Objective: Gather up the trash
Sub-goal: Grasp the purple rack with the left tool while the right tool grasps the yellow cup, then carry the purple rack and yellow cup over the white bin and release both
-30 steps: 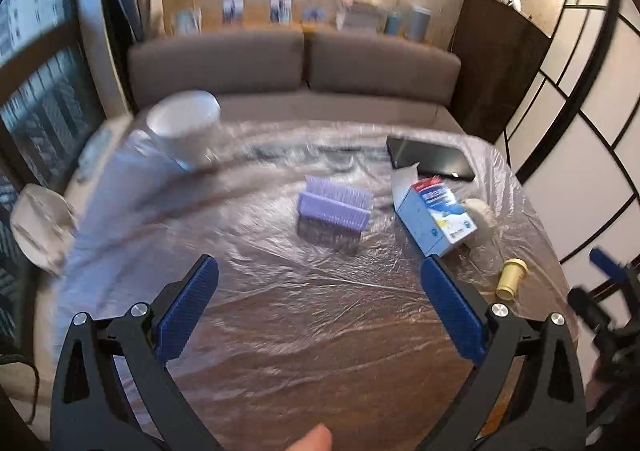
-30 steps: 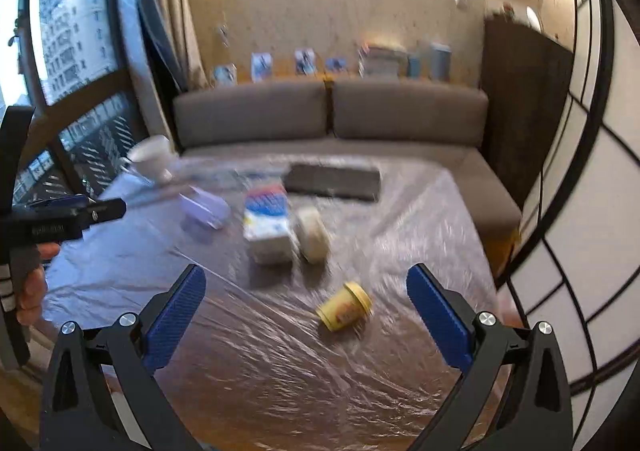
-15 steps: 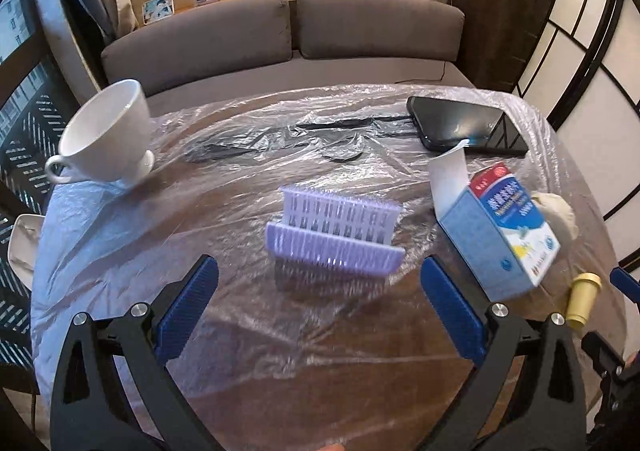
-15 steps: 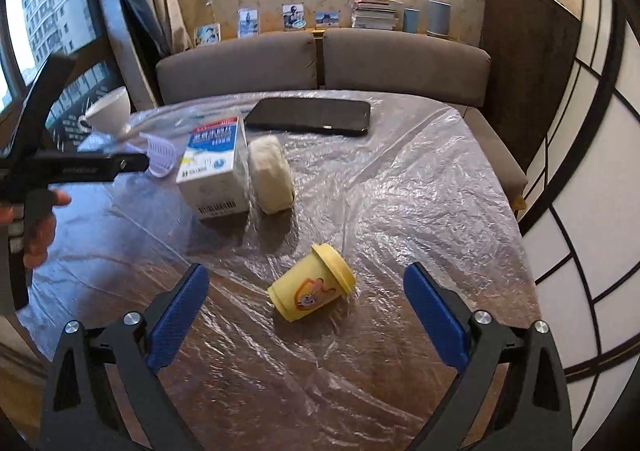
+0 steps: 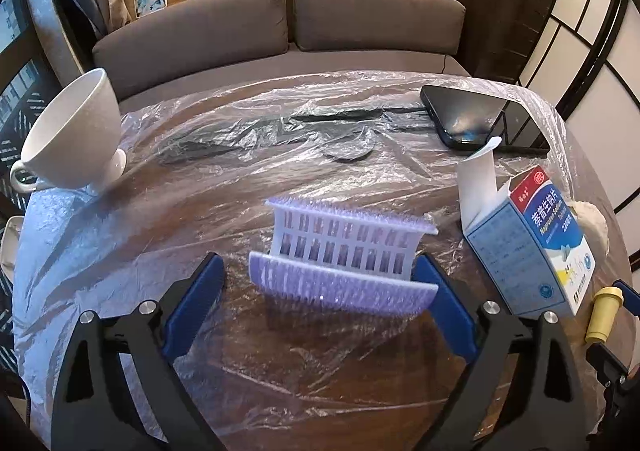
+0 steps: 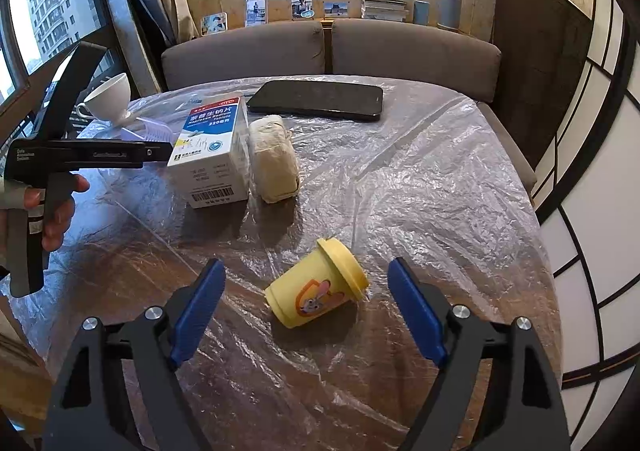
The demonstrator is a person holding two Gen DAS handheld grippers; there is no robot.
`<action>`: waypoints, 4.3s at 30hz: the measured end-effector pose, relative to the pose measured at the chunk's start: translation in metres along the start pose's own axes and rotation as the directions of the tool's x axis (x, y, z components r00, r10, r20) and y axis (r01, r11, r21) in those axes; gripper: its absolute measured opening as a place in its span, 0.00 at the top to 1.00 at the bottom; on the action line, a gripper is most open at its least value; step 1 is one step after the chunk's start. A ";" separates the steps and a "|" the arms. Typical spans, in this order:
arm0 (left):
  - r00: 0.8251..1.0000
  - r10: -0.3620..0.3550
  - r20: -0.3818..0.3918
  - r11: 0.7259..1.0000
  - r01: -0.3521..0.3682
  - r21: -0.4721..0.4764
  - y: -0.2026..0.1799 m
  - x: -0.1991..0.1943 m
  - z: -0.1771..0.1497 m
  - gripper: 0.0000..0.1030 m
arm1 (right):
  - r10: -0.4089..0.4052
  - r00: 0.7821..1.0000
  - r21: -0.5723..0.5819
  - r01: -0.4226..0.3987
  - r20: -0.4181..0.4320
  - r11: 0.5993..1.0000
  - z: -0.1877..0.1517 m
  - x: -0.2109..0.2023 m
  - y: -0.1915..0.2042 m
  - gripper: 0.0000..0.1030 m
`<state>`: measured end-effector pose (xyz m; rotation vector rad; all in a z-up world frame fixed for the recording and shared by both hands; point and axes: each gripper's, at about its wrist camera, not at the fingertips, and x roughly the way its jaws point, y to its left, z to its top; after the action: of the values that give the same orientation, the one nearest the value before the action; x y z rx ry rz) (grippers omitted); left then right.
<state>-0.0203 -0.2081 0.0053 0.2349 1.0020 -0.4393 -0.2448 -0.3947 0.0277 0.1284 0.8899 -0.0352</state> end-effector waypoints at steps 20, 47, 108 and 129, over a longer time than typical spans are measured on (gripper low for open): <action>0.999 0.008 0.036 1.000 -0.009 0.006 -0.008 -0.007 -0.003 0.28 | 0.040 0.999 0.064 -0.039 -0.004 0.997 -0.004 0.004 -0.011 0.52; 1.000 -0.004 0.027 1.000 0.004 -0.018 0.003 -0.048 -0.046 0.28 | 0.062 0.998 0.155 -0.058 -0.020 0.986 0.002 0.006 -0.009 0.52; 0.999 -0.044 -0.024 0.993 0.046 0.111 -0.067 -0.196 -0.258 0.28 | 0.244 0.961 -0.116 -0.259 -0.133 0.959 -0.143 -0.148 0.113 0.52; 0.983 0.020 -0.183 0.995 -0.003 0.096 -0.078 -0.139 -0.320 0.28 | 0.221 0.937 -0.127 -0.263 -0.269 0.956 -0.198 -0.099 0.111 0.52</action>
<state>-0.3630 -0.1193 -0.0431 0.3720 1.1610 -0.4614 -0.4510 -0.2623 -0.0077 0.0915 1.1218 0.2902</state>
